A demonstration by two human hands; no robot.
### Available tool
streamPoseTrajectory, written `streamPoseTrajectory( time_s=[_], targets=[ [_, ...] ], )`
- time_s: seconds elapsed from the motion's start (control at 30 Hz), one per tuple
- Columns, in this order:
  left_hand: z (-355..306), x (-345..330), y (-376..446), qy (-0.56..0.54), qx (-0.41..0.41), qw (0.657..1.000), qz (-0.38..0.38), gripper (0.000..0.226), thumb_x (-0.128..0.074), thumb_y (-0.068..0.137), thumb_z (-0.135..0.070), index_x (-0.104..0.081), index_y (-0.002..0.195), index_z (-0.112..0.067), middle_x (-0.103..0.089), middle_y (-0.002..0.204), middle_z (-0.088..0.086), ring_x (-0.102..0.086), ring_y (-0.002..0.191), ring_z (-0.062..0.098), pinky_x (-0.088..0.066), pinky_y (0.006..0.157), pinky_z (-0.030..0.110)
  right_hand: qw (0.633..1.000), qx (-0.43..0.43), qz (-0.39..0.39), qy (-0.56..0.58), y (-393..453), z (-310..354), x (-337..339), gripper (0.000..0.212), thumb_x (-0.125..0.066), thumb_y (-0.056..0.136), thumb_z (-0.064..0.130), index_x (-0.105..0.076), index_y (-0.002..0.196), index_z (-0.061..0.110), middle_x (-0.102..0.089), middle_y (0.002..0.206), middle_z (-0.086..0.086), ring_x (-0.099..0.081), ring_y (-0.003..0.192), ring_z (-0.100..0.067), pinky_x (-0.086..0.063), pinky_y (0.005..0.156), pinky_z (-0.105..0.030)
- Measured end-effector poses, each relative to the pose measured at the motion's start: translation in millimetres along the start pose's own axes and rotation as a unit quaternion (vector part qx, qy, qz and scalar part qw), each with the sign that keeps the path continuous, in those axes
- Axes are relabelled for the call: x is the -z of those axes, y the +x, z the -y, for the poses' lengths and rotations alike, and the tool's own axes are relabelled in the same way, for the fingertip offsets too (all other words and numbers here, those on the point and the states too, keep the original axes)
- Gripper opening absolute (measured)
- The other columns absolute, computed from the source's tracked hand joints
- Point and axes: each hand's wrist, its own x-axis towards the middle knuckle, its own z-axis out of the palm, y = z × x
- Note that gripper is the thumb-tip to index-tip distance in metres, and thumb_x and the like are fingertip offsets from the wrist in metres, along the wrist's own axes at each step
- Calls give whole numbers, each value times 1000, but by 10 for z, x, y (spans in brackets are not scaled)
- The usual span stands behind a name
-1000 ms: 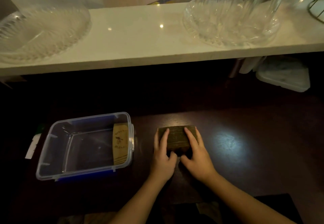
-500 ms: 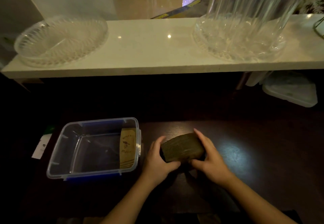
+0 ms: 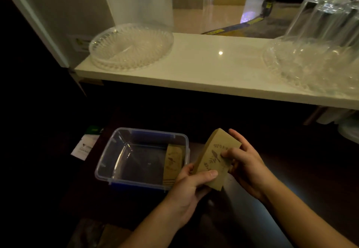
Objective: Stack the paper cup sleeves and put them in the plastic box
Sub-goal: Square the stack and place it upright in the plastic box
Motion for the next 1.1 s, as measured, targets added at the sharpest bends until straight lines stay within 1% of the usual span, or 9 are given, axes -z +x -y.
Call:
streamPoseTrajectory(
  time_s=[0.2, 0.27, 0.37, 0.43, 0.57, 0.7, 0.83, 1.0, 1.1],
  targets=[
    [-514, 385, -136, 142, -34, 989, 2, 58, -80, 67, -39, -63, 117, -15, -75, 107, 10, -70, 98, 25, -55, 81, 40, 997, -29, 67, -41, 167, 10, -424, 86, -64, 65, 4, -36, 144, 26, -55, 126, -16, -69, 92, -24, -58, 65, -33],
    [-693, 471, -118, 186, -42, 982, -6, 55, -76, 64, -36, -64, 115, -16, -75, 105, 11, -70, 97, 28, -54, 84, 45, 994, -33, 82, -63, 243, -19, -601, 86, -62, 64, 7, -36, 143, 27, -55, 126, -15, -68, 92, -22, -58, 64, -32],
    [-906, 645, -53, 199, -49, 979, -7, 44, -72, 64, -31, -71, 104, -12, -75, 97, 11, -70, 89, 26, -55, 80, 41, 991, -30, 98, -91, 390, -58, -834, 80, -66, 75, 3, -35, 143, 31, -57, 125, -12, -68, 96, -24, -59, 70, -36],
    [-1022, 812, 7, 198, -50, 979, -1, 33, -70, 68, -29, -75, 97, -13, -76, 92, 9, -70, 86, 23, -55, 77, 38, 990, -25, 108, -90, 477, -102, -921, 80, -72, 76, 12, -34, 141, 37, -61, 124, -10, -68, 100, -26, -59, 78, -42],
    [-1157, 1246, 215, 222, -49, 971, -78, 22, -70, 79, -23, -72, 98, -14, -75, 95, 9, -69, 89, 23, -56, 71, 34, 992, 7, 20, -125, 549, -253, -917, 82, -73, 74, 42, -32, 144, 32, -62, 121, 0, -66, 103, -18, -54, 75, -33],
    [-1104, 1580, 470, 255, 18, 957, -139, 26, -70, 80, -25, -68, 103, -15, -73, 89, 7, -69, 80, 19, -53, 59, 29, 990, -5, -80, -115, 528, -497, -683, 50, -57, 90, 31, -45, 137, 19, -65, 106, -3, -65, 91, -19, -53, 70, -31],
    [-1020, 1700, 625, 274, 106, 948, -125, 27, -71, 77, -27, -66, 102, -17, -75, 92, 9, -69, 87, 24, -54, 63, 34, 981, -56, -114, -145, 417, -719, -573, 41, -55, 90, 31, -50, 128, 19, -66, 104, -4, -67, 89, -20, -52, 63, -28],
    [-1030, 1730, 733, 278, 116, 947, -112, 31, -71, 77, -22, -62, 107, -19, -70, 103, 10, -65, 94, 26, -54, 69, 39, 985, -61, -96, -129, 350, -856, -552, 15, -61, 88, 17, -63, 103, 18, -76, 86, -5, -73, 72, -16, -54, 53, -22],
    [-1029, 1721, 760, 303, 115, 939, -112, 29, -71, 77, -23, -62, 105, -21, -70, 102, 8, -64, 93, 24, -52, 68, 38, 986, -54, -84, -131, 343, -873, -551, 11, -60, 88, 10, -68, 96, 11, -76, 82, 0, -73, 70, -16, -54, 51, -20]
  ],
)
